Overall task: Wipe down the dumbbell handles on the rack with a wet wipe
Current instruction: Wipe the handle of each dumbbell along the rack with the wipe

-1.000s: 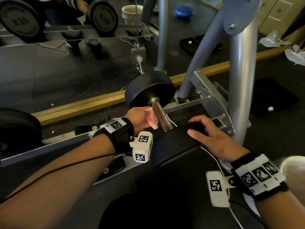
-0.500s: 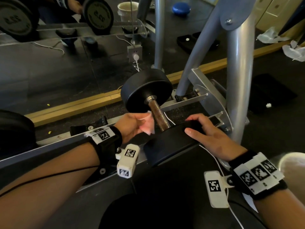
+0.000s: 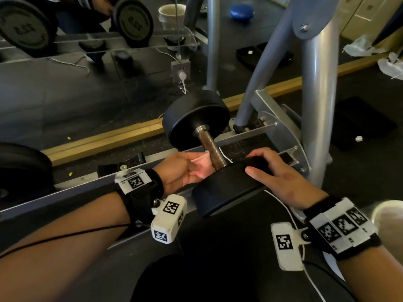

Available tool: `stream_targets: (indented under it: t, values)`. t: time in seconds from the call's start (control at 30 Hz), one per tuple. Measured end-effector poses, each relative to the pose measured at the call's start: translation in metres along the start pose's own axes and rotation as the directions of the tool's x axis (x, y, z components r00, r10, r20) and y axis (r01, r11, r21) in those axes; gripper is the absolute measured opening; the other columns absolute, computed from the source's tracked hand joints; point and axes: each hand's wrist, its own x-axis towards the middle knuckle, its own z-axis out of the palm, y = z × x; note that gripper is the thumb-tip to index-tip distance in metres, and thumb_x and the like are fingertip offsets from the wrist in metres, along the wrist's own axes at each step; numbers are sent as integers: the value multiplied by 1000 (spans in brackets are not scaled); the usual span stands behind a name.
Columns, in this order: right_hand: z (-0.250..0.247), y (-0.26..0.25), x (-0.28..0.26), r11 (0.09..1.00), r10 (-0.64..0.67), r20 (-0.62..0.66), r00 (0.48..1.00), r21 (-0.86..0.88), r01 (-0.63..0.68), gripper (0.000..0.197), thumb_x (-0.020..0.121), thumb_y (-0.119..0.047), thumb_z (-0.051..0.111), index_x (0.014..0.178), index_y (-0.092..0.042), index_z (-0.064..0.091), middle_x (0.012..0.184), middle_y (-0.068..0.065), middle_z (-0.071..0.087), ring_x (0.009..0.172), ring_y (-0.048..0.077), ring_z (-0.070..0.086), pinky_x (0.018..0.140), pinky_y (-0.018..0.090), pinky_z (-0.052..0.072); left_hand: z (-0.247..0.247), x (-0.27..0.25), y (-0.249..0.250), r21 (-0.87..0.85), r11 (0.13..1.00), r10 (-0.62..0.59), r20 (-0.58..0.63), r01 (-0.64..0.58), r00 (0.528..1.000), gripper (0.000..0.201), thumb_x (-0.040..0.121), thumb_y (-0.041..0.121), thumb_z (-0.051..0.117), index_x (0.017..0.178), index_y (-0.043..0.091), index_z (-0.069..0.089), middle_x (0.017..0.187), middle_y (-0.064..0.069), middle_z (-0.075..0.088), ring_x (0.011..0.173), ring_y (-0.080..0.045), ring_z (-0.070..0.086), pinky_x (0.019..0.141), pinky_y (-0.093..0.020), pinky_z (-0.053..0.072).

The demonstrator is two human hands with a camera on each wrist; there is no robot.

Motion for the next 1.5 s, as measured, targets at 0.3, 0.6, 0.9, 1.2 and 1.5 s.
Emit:
stream_targets:
  t: [0.3, 0.6, 0.9, 1.2, 1.5]
  values:
    - [-4, -4, 2, 1000, 14, 14, 1000, -23, -14, 37, 86, -50, 60, 119, -39, 49, 122, -8, 49, 102, -3, 48, 73, 12, 35, 26, 16, -8, 90, 982, 180, -158, -167, 971, 36, 106, 26, 44, 127, 1, 62, 116, -19, 71, 103, -26, 71, 89, -35, 58]
    - [-10, -11, 2, 999, 22, 57, 998, -37, -20, 59, 67, -67, 54, 118, -36, 50, 121, -6, 51, 105, 1, 50, 77, 16, 37, 6, -1, -1, 98, 995, 33, 38, -36, 999, 28, 101, 13, 53, 124, 8, 68, 119, -12, 73, 109, -20, 71, 83, -28, 60]
    - [-10, -10, 2, 999, 40, 53, 998, -26, -38, 41, 85, -50, 61, 120, -33, 50, 121, -3, 53, 105, 7, 54, 80, 19, 41, 23, 21, 3, 3, 993, 115, -159, -116, 981, 26, 104, 7, 41, 120, 7, 62, 116, -14, 68, 105, -25, 66, 77, -34, 61]
    - [-10, -7, 2, 998, -2, 42, 999, -62, 5, 40, 86, -49, 62, 121, -34, 49, 121, -3, 52, 111, 13, 53, 97, 35, 45, 15, -12, 20, 108, 984, 142, -15, -139, 990, 32, 87, 12, 57, 117, 16, 69, 116, -11, 73, 102, -20, 73, 73, -26, 59]
    - [-23, 3, -7, 998, -53, 109, 993, 33, 50, 46, 90, -38, 63, 134, -43, 49, 132, -13, 51, 119, -1, 50, 98, 23, 43, 30, 8, 78, 947, 192, 487, 134, -256, 863, 33, 102, 7, 53, 129, 20, 67, 120, -6, 70, 100, -20, 70, 90, -24, 52]
